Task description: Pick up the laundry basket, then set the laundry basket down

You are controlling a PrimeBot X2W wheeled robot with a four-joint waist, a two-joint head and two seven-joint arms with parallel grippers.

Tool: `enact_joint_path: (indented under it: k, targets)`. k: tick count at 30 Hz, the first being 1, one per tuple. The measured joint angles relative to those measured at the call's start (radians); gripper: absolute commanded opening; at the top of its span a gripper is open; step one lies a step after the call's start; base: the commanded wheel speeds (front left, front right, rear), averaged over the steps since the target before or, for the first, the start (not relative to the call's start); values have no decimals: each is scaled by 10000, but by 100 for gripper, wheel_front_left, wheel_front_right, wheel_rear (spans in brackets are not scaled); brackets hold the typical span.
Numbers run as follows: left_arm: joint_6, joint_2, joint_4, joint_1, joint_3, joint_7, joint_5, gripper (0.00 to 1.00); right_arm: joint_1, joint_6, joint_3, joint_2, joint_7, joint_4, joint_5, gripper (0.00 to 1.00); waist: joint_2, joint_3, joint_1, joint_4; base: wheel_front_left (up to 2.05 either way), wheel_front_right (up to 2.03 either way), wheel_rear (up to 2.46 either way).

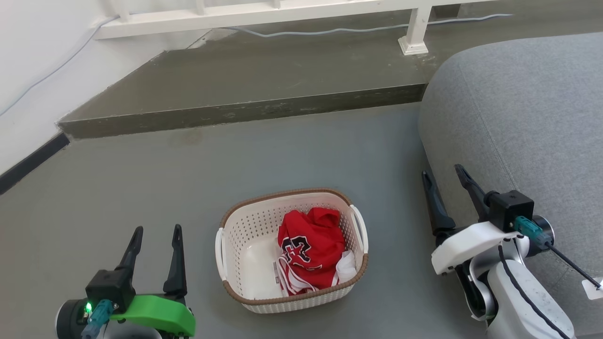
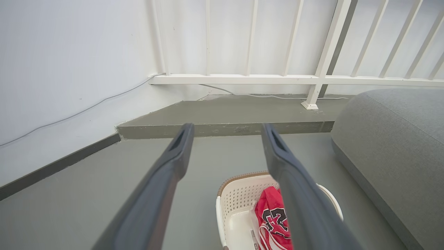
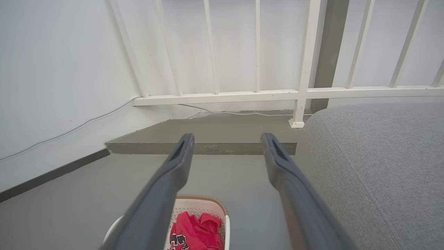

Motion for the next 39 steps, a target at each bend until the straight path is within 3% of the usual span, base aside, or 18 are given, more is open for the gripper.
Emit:
enact_joint_path:
  k: [15,16,26,39]
  targets:
    - [13,-54,-159,144,35,0,84,100,174,0,-134,4,0,-169,-90,100,0,35,0,-22,0,0,0]
    - [58,-56,-213,144,54,0,107,0,174,2,-144,4,0,-178,-92,0,0,37,0,-21,0,0,0]
    - [-48,-180,100,284,10,46,-268,0,603,31,-276,134,61,144,242,0,0,19,0,5,0,0,0]
    - [-236,-226,96,291,182,324,-1896,0,587,205,-790,196,541,144,1908,0,0,-27,0,68,0,0,0]
